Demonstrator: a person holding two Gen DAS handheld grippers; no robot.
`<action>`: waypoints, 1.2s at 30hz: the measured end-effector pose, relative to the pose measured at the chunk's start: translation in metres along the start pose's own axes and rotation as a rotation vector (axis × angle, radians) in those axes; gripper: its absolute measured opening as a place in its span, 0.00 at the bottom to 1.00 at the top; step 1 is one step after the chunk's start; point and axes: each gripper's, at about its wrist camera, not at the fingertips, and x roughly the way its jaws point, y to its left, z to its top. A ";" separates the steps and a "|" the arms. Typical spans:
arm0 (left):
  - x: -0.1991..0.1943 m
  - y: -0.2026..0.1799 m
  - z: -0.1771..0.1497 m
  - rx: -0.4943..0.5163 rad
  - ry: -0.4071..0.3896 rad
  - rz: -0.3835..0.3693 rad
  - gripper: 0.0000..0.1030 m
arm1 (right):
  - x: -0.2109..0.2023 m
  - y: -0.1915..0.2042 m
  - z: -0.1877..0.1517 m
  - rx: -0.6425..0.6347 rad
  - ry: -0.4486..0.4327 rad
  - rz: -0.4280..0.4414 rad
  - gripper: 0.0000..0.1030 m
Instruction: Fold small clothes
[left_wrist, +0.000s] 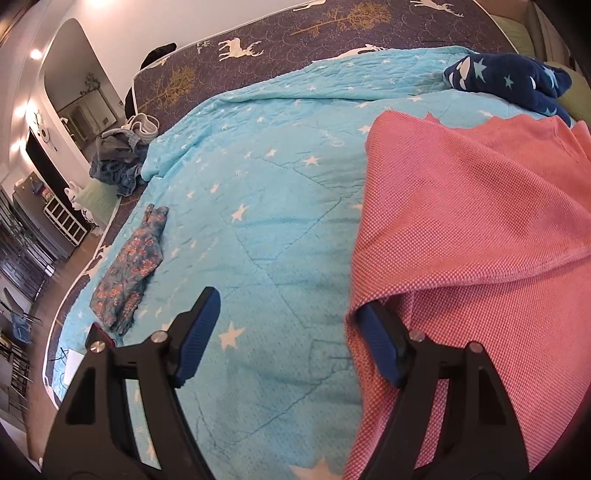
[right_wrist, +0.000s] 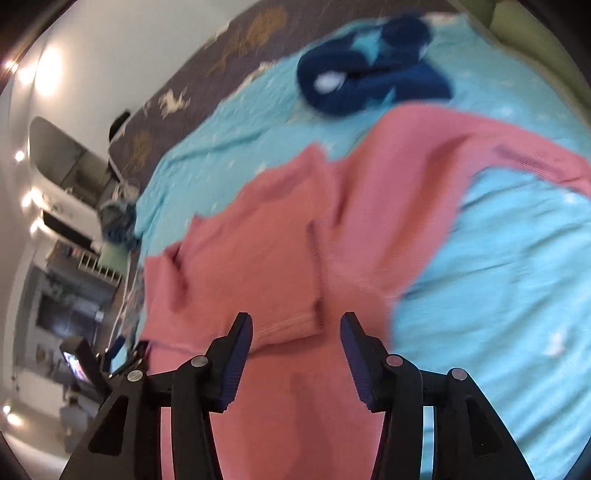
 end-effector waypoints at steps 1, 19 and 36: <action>0.000 0.000 0.000 -0.002 0.000 -0.002 0.74 | 0.012 0.002 0.003 0.006 0.032 -0.003 0.49; 0.001 -0.001 -0.002 -0.002 0.000 0.016 0.79 | -0.023 0.024 0.038 -0.089 -0.208 0.052 0.03; -0.057 0.019 -0.001 0.005 -0.115 -0.109 0.81 | -0.051 0.001 -0.001 -0.139 -0.228 -0.322 0.24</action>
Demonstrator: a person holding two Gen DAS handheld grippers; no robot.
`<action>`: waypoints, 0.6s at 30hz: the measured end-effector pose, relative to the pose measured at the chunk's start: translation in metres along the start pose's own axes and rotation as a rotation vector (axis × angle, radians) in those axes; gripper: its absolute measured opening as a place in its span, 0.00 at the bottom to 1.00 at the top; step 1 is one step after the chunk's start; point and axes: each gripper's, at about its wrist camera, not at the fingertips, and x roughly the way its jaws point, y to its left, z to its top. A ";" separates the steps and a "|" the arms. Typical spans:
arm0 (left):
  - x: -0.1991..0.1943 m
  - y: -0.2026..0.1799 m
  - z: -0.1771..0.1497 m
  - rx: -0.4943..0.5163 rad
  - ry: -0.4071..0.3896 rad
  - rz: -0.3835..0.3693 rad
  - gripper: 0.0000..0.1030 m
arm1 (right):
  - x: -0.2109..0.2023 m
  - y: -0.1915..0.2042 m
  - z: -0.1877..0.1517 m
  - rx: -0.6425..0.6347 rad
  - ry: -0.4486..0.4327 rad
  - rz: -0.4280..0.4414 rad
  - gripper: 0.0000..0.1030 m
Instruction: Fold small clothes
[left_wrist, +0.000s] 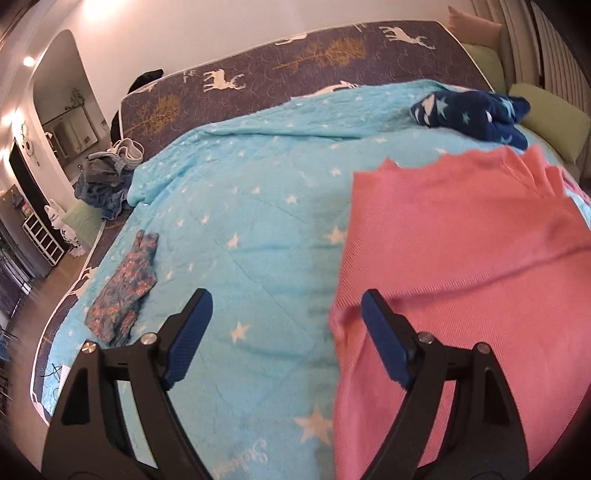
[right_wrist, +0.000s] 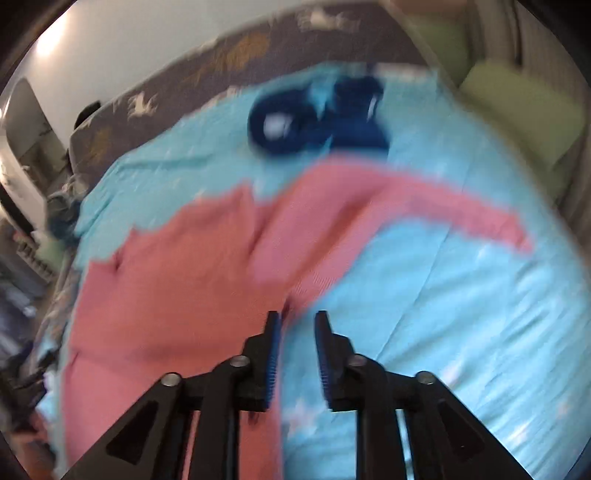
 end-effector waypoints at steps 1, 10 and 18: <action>0.007 0.000 0.001 -0.004 0.019 -0.020 0.81 | -0.007 0.009 0.011 -0.018 -0.039 0.040 0.28; 0.044 -0.014 -0.017 -0.033 0.114 -0.174 0.81 | 0.101 0.165 0.087 -0.126 0.392 0.644 0.61; 0.058 -0.001 -0.027 -0.117 0.138 -0.277 0.81 | 0.223 0.240 0.075 -0.100 0.714 0.760 0.63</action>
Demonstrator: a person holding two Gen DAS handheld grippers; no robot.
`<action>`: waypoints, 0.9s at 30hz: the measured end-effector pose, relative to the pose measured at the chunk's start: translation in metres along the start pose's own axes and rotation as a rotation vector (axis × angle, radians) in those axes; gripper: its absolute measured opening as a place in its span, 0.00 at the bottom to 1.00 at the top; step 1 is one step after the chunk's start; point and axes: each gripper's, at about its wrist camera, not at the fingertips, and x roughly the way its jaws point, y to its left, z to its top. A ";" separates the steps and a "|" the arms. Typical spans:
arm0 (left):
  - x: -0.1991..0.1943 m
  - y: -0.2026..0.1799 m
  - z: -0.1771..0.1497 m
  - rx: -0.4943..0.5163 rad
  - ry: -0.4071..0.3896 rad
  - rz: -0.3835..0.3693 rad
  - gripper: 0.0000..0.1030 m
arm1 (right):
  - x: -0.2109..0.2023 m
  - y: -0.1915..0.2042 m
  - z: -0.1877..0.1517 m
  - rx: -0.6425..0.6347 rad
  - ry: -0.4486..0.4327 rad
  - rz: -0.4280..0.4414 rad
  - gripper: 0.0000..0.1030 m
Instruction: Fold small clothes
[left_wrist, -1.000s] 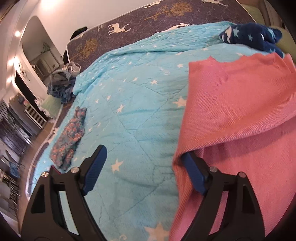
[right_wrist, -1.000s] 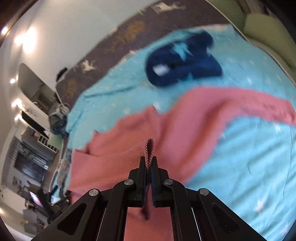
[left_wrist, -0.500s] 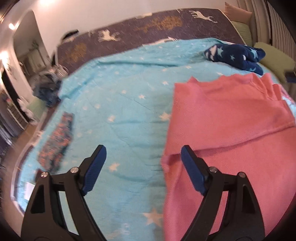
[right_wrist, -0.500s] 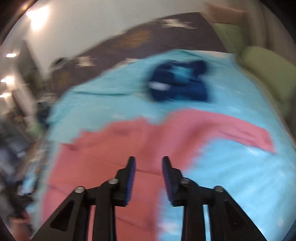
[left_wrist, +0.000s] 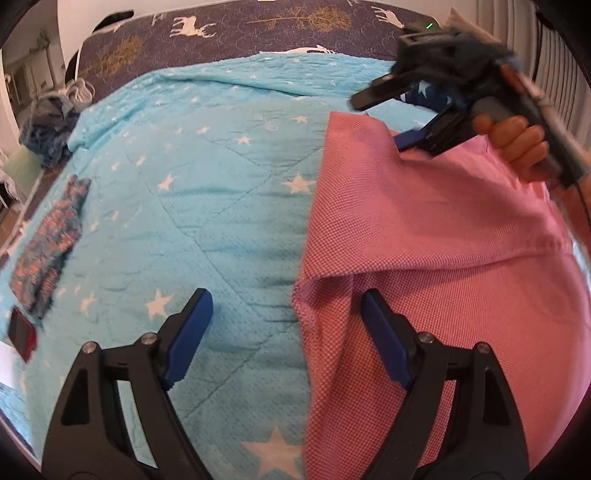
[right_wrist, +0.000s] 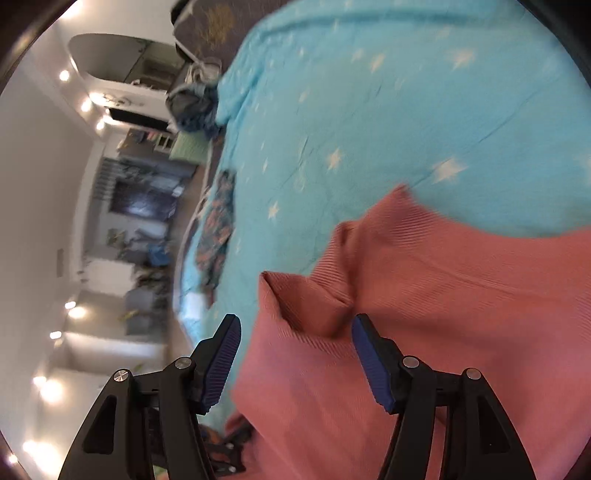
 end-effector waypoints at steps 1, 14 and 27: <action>0.001 0.003 -0.001 -0.016 0.002 -0.017 0.81 | 0.012 -0.001 0.007 0.005 0.038 0.035 0.67; -0.006 0.032 -0.006 -0.182 -0.023 -0.057 0.81 | 0.083 0.052 0.076 -0.048 0.017 0.148 0.76; 0.004 0.019 0.012 -0.055 0.000 -0.139 0.33 | 0.078 0.081 0.048 -0.312 0.135 -0.211 0.74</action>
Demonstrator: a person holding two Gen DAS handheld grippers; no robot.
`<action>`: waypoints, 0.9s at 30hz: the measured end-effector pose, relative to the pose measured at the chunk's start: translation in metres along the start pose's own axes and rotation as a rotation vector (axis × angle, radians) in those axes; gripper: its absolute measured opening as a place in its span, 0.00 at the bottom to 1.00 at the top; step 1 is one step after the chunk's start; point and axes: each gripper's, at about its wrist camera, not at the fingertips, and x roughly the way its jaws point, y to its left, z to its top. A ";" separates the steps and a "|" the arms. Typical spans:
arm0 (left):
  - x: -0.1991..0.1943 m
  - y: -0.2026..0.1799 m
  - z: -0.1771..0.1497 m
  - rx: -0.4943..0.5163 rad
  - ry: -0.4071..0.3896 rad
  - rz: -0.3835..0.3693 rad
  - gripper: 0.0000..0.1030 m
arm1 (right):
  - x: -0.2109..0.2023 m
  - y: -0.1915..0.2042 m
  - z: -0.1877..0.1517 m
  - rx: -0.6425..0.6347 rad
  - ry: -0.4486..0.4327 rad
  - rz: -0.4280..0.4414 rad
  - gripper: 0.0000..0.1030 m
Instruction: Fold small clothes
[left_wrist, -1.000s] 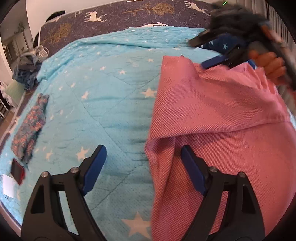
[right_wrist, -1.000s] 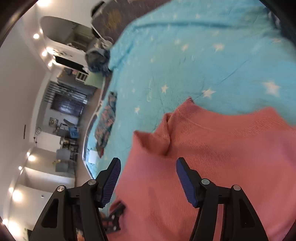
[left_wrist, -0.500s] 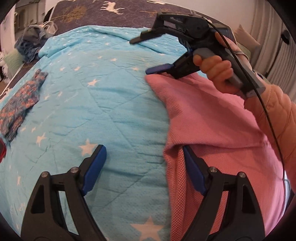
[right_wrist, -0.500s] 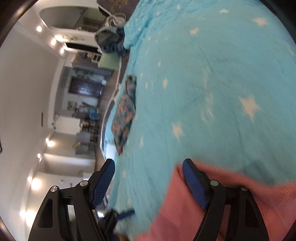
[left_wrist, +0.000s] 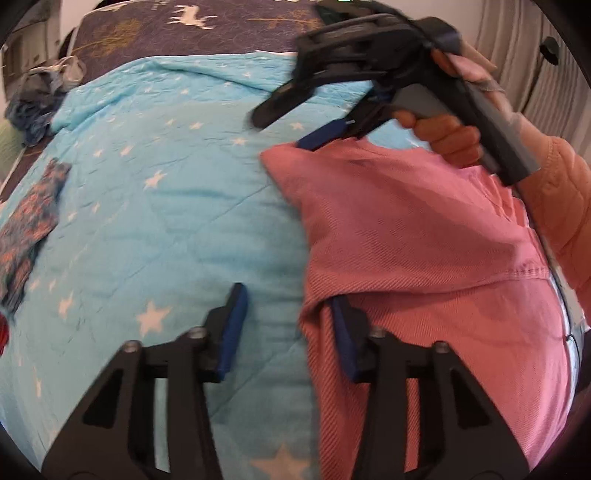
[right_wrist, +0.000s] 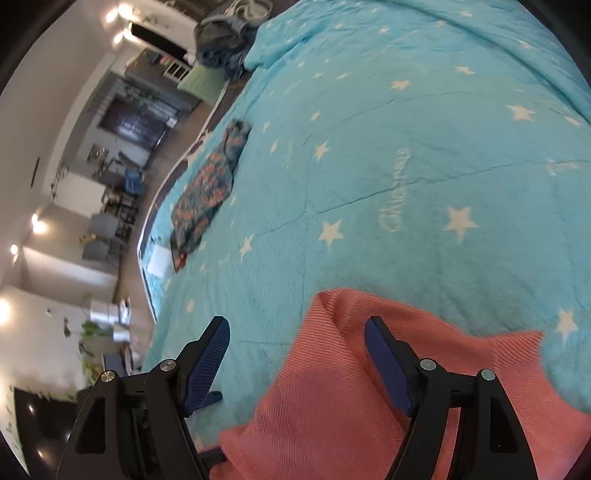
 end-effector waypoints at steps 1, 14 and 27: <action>0.001 -0.001 0.001 0.004 0.000 -0.024 0.17 | 0.006 0.003 0.002 -0.008 0.013 0.004 0.67; -0.019 -0.001 -0.023 -0.077 -0.020 0.045 0.13 | -0.012 -0.013 0.011 0.069 -0.294 0.056 0.04; -0.018 0.008 -0.010 -0.128 -0.016 0.002 0.54 | 0.002 0.003 -0.025 -0.065 -0.052 -0.082 0.49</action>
